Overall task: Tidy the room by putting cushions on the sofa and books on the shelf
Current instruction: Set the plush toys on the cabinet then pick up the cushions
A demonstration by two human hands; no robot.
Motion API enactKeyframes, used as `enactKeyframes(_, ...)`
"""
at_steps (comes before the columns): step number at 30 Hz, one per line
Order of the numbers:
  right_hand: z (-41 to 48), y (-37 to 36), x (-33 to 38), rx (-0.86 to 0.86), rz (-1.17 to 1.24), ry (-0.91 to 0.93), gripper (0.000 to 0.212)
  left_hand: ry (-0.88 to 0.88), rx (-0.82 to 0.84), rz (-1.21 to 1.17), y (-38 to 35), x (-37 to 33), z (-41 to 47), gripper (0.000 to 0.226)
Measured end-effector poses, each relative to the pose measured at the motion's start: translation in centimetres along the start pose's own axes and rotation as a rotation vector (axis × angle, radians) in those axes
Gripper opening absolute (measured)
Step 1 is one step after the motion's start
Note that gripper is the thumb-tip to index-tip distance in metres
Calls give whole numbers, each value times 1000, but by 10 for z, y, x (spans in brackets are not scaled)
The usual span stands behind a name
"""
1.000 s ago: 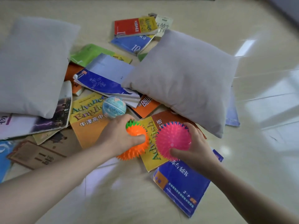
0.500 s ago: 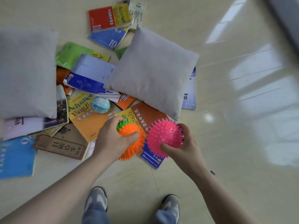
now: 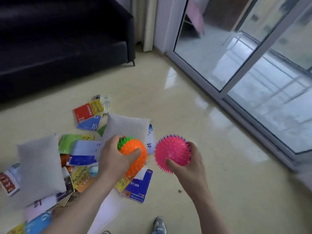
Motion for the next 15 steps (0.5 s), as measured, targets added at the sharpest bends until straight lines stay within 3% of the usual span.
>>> enactKeyframes(7, -90, 121, 70, -255, 93, 13, 84, -187, 112, -109, -10, -158, -60, 45)
enactKeyframes(15, -190, 282, 53, -594, 112, -6, 92, -466, 316, -128, -105, -318, -114, 61)
Point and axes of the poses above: each hand's wrist, its own z-axis towards the middle knuckle, its own y-axis out of the back of the hand, x = y × z, the point moved 3 cm from there along z, towards the middle knuckle, and after that the axes turned 13 degrees about x, right-handed, at the moved point
